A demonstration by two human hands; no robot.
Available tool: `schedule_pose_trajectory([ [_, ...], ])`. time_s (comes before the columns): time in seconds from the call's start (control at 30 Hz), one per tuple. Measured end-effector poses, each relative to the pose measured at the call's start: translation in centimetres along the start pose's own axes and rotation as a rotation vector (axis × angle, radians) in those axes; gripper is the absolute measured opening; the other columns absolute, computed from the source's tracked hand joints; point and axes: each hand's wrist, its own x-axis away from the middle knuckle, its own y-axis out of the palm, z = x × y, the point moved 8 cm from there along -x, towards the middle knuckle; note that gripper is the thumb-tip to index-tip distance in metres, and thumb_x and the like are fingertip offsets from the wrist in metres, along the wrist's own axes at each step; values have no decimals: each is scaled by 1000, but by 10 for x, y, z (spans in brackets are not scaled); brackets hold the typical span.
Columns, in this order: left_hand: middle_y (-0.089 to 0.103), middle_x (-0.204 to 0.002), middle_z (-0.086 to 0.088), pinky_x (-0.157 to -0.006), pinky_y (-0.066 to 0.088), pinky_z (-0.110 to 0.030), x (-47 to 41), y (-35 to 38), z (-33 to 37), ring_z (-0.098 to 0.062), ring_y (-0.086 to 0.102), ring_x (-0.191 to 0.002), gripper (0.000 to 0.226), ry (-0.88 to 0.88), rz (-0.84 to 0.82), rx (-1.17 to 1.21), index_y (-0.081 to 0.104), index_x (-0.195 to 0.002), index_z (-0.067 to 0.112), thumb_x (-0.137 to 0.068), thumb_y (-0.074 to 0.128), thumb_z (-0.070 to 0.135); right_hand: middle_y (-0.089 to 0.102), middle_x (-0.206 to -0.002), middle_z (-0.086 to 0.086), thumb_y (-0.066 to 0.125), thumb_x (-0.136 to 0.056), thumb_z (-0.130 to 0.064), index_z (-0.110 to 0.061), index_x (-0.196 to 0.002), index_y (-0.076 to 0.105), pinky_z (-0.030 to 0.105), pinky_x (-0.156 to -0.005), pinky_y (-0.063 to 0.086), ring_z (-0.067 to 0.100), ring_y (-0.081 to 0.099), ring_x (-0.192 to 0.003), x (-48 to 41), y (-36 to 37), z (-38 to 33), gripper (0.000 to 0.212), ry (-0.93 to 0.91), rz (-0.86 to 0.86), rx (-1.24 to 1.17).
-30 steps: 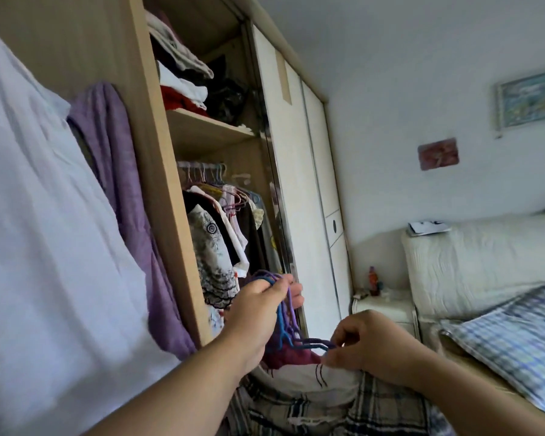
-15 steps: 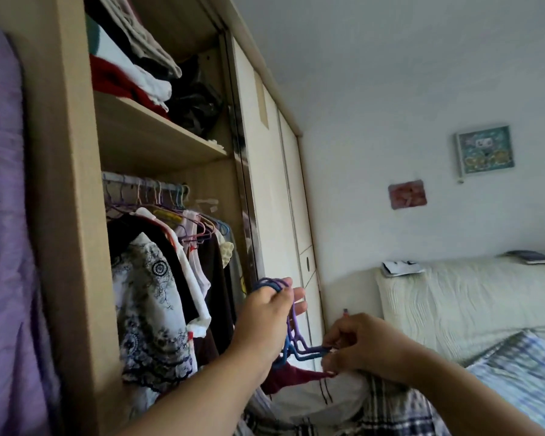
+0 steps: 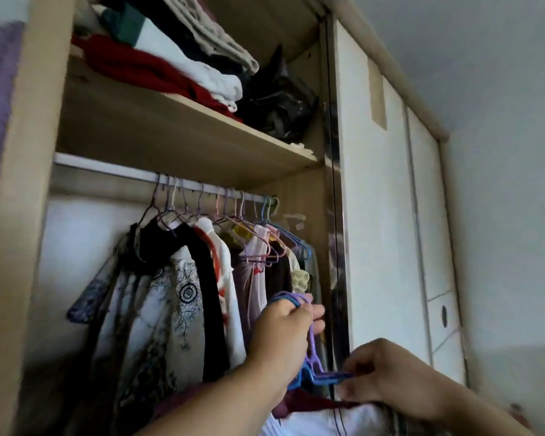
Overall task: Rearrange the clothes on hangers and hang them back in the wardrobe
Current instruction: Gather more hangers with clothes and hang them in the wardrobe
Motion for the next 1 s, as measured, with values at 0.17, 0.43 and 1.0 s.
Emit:
schedule_pose_trajectory([
  [0.17, 70, -90, -2, -72, 53, -23, -24, -21, 27, -13, 69, -80, 15, 35, 253, -58, 62, -89, 16, -92, 52, 6, 62, -61, -7, 76, -74, -28, -14, -77, 74, 17, -59, 39, 1, 53, -58, -51, -15, -19, 14, -198, -124, -96],
  [0.43, 64, -78, -7, -57, 53, -18, -55, -69, 86, -13, 64, -64, 15, 133, 430, -137, 57, -93, 5, -95, 44, -3, 53, -60, 5, 77, -70, -30, -5, -66, 70, 27, -58, 32, 15, 45, -59, -103, -23, -94, 27, -429, -89, -151],
  [1.0, 67, -94, -17, -70, 54, -25, -132, -190, 175, -14, 64, -69, 21, 173, 533, -625, 55, -106, -3, -100, 35, 1, 54, -55, 9, 70, -61, 1, -6, -64, 59, 25, -54, 41, 19, 52, -48, -211, 16, -220, 13, -484, -224, -558],
])
